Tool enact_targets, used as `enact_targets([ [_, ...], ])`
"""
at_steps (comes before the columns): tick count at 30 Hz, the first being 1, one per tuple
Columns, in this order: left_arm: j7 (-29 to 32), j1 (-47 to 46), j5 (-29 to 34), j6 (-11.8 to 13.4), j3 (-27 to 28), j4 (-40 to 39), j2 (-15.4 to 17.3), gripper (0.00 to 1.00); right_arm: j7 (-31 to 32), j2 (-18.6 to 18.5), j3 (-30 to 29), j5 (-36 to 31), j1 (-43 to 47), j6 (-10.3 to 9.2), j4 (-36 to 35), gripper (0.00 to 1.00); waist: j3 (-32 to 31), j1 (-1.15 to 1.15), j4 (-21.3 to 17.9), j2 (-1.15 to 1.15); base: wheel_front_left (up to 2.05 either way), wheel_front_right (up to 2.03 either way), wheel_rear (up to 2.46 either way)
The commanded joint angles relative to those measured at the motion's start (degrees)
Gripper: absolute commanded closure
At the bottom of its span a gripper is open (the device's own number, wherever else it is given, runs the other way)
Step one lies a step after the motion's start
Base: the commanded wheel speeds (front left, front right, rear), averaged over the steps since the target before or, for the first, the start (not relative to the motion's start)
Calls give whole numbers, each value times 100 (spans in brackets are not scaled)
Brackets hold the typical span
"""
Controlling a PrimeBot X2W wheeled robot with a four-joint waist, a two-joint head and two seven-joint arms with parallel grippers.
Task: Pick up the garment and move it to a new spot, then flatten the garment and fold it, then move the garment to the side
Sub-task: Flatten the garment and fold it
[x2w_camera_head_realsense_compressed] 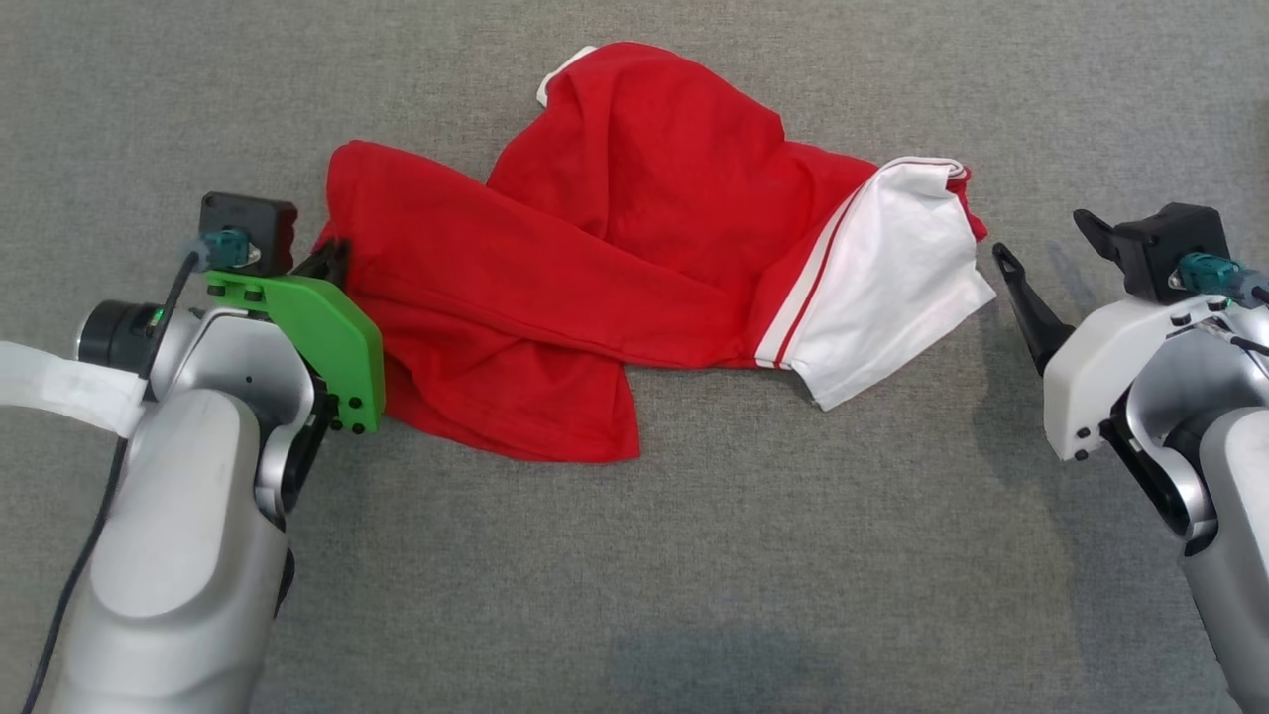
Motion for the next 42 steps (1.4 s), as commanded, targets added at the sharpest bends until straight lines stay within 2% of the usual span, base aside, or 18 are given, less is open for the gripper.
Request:
enact_targets([
  [1, -4, 125, -14, 68, -59, -92, -81, 100, -88, -66, -57, 13, 146, -5, -59, 0, 15, 0, 50, 0, 0, 0, 0],
  [12, -162, 359, -130, 101, -221, -144, -333, 100, -454, -5, -140, -63, 486, -5, -126, 0, 23, 0, 169, 0, 0, 0, 0],
  [26, -311, 162, -192, 156, -277, -64, -377, 100, -7, 66, 104, 122, 192, -5, 313, 0, 158, 0, 219, 0, 0, 0, 0],
  [27, -323, 161, -200, 158, -277, -66, -389, 100, 25, 81, 124, 162, 151, -5, 359, 17, 177, 0, 230, 0, 0, 0, 0],
  [28, -344, 172, -214, 156, -281, -55, -405, 100, 66, 93, 137, 182, 126, -5, 397, 54, 186, 0, 245, 0, 0, 0, 0],
  [29, -351, 188, -223, 161, -290, -41, -420, 100, 126, 123, 136, 218, 115, -5, 442, 80, 189, 0, 259, 0, 0, 0, 0],
  [30, -362, 211, -241, 163, -295, -30, -437, 100, 207, 147, 133, 252, 126, -5, 483, 100, 189, 0, 272, 0, 0, 0, 0],
  [35, -468, 334, -366, 185, -246, -28, -499, 100, 416, 160, -58, 342, 330, -9, 419, 100, 128, 0, 305, 0, 0, 0, 0],
  [42, -634, 373, -793, 294, 160, -321, -572, 100, 177, 447, -566, 716, 424, -7, -224, 100, -109, 0, 206, 0, 0, 0, 0],
])
